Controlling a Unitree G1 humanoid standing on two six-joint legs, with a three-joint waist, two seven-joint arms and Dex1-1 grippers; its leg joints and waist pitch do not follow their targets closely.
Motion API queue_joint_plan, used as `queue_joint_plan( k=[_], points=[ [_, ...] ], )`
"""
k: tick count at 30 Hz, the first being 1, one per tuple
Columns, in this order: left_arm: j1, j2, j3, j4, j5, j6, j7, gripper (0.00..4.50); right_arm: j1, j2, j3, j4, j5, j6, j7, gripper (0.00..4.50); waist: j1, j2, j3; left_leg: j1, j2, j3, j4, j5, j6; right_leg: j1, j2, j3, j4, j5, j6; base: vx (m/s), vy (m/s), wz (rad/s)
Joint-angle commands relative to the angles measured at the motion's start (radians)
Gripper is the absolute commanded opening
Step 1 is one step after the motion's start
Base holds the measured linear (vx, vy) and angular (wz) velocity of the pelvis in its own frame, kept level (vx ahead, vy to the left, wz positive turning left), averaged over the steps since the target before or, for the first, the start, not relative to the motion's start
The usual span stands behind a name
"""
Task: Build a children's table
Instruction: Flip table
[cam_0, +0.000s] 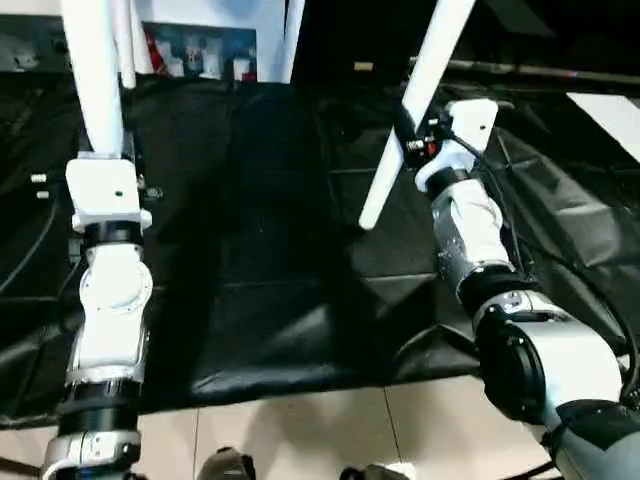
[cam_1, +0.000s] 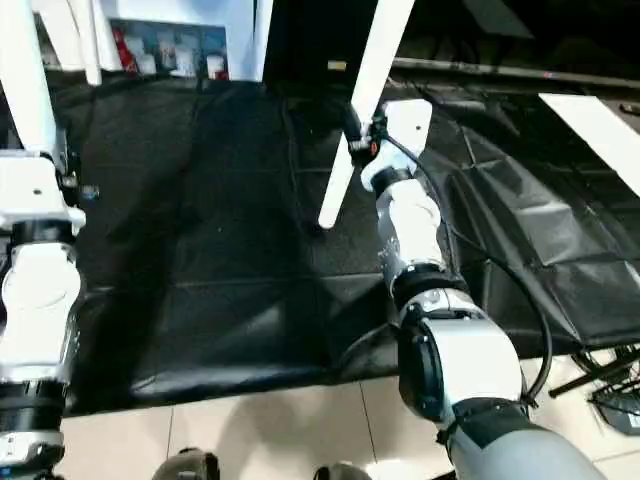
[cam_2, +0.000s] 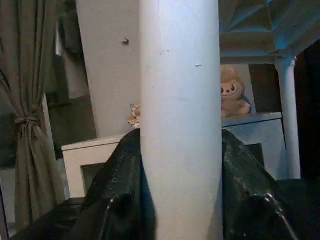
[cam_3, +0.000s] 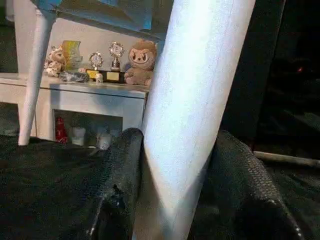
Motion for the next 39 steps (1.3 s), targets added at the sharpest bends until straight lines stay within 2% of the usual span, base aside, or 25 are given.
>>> queue_joint_plan(
  k=[1, 7, 9, 11, 12, 13, 14, 20, 22, 30, 32, 35, 37, 39],
  points=[
    [-0.080, 0.016, -0.056, -0.070, 0.049, -0.124, -0.008, 1.59, -0.072, -0.003, 0.088, -0.048, -0.091, -0.107, 0.032, 1.67, 0.005, 0.013, -0.112, 0.067, 0.041, -0.017, -0.040, 0.139, 0.148, 0.058, -0.052, 0.030, -0.016, 0.246, -0.253, 0.000, 0.000, 0.00],
    [-0.140, 0.037, -0.061, -0.039, 0.073, -0.198, 0.024, 1.59, -0.082, -0.007, 0.112, -0.061, -0.135, -0.180, -0.004, 1.67, 0.010, 0.009, -0.115, 0.068, 0.038, -0.017, -0.037, 0.172, 0.137, 0.057, -0.050, 0.029, -0.009, 0.280, -0.246, 0.000, 0.000, 0.00],
    [-0.157, 0.044, -0.061, -0.033, 0.080, -0.212, 0.031, 1.59, -0.089, -0.008, 0.114, -0.061, -0.140, -0.193, -0.011, 1.67, 0.009, 0.007, -0.116, 0.069, 0.038, -0.019, -0.034, 0.201, 0.137, 0.056, -0.046, 0.028, -0.005, 0.305, -0.247, 0.000, 0.000, 0.00],
    [-0.179, 0.050, -0.060, -0.030, 0.084, -0.225, 0.035, 1.59, -0.096, -0.009, 0.121, -0.063, -0.152, -0.209, -0.019, 1.67, 0.009, 0.004, -0.121, 0.067, 0.034, -0.020, -0.024, 0.274, 0.147, 0.051, -0.041, 0.026, 0.006, 0.371, -0.244, 0.000, 0.000, 0.00],
    [-0.185, 0.052, -0.060, -0.029, 0.084, -0.229, 0.035, 1.59, -0.098, -0.010, 0.123, -0.064, -0.156, -0.214, -0.022, 1.67, 0.009, 0.004, -0.121, 0.067, 0.034, -0.020, -0.024, 0.274, 0.147, 0.051, -0.041, 0.026, 0.006, 0.371, -0.244, 0.000, 0.000, 0.00],
    [-0.198, 0.055, -0.061, -0.030, 0.086, -0.235, 0.035, 1.59, -0.102, -0.012, 0.129, -0.066, -0.167, -0.225, -0.031, 1.67, 0.010, 0.002, -0.115, 0.061, 0.033, -0.017, -0.026, 0.245, 0.148, 0.051, -0.044, 0.027, 0.002, 0.344, -0.240, 0.000, 0.000, 0.00],
    [-0.206, 0.057, -0.062, -0.032, 0.088, -0.239, 0.037, 1.59, -0.105, -0.013, 0.132, -0.067, -0.172, -0.232, -0.036, 1.67, 0.010, 0.003, -0.114, 0.062, 0.035, -0.017, -0.028, 0.217, 0.141, 0.051, -0.046, 0.028, 0.000, 0.319, -0.237, 0.000, 0.000, 0.00],
    [-0.245, 0.070, -0.070, -0.045, 0.087, -0.257, 0.037, 1.59, -0.131, -0.028, 0.140, -0.075, -0.188, -0.271, -0.076, 1.67, 0.009, 0.003, -0.109, 0.063, 0.038, -0.018, -0.030, 0.163, 0.111, 0.047, -0.047, 0.028, -0.001, 0.274, -0.228, 0.000, 0.000, 0.00],
    [-0.259, 0.074, -0.073, -0.048, 0.087, -0.260, 0.036, 1.59, -0.141, -0.033, 0.140, -0.081, -0.195, -0.288, -0.090, 1.67, 0.006, 0.003, -0.105, 0.063, 0.040, -0.019, -0.033, 0.123, 0.087, 0.048, -0.047, 0.028, -0.003, 0.243, -0.224, 0.000, 0.000, 0.00],
    [-0.284, 0.080, -0.075, -0.058, 0.080, -0.263, 0.035, 1.59, -0.162, -0.044, 0.147, -0.089, -0.219, -0.327, -0.121, 1.67, 0.007, 0.000, -0.102, 0.061, 0.039, -0.019, -0.037, 0.040, 0.053, 0.048, -0.048, 0.031, -0.009, 0.200, -0.213, 0.000, 0.000, 0.00],
    [-0.267, 0.079, -0.076, -0.078, 0.071, -0.254, 0.026, 1.59, -0.162, -0.049, 0.152, -0.093, -0.219, -0.341, -0.127, 1.67, 0.006, 0.004, -0.102, 0.059, 0.039, -0.019, -0.038, 0.027, 0.046, 0.047, -0.049, 0.031, -0.009, 0.199, -0.211, 0.000, 0.000, 0.00],
    [-0.212, 0.074, -0.079, -0.116, 0.052, -0.238, 0.005, 1.59, -0.141, -0.052, 0.150, -0.105, -0.219, -0.360, -0.135, 1.67, 0.006, 0.000, -0.100, 0.058, 0.040, -0.019, -0.041, -0.011, 0.034, 0.047, -0.049, 0.031, -0.011, 0.173, -0.208, 0.000, 0.000, 0.00],
    [-0.193, 0.073, -0.080, -0.126, 0.047, -0.237, 0.000, 1.59, -0.131, -0.053, 0.149, -0.111, -0.219, -0.366, -0.140, 1.67, 0.005, 0.001, -0.100, 0.058, 0.040, -0.019, -0.042, -0.021, 0.031, 0.046, -0.049, 0.031, -0.012, 0.169, -0.208, 0.000, 0.000, 0.00],
    [-0.132, 0.080, -0.076, -0.170, 0.039, -0.229, -0.015, 1.59, -0.090, -0.057, 0.146, -0.147, -0.218, -0.385, -0.146, 1.67, 0.005, -0.001, -0.100, 0.057, 0.041, -0.018, -0.041, -0.024, 0.030, 0.046, -0.049, 0.032, -0.012, 0.169, -0.202, 0.000, 0.000, 0.00]
  ],
)
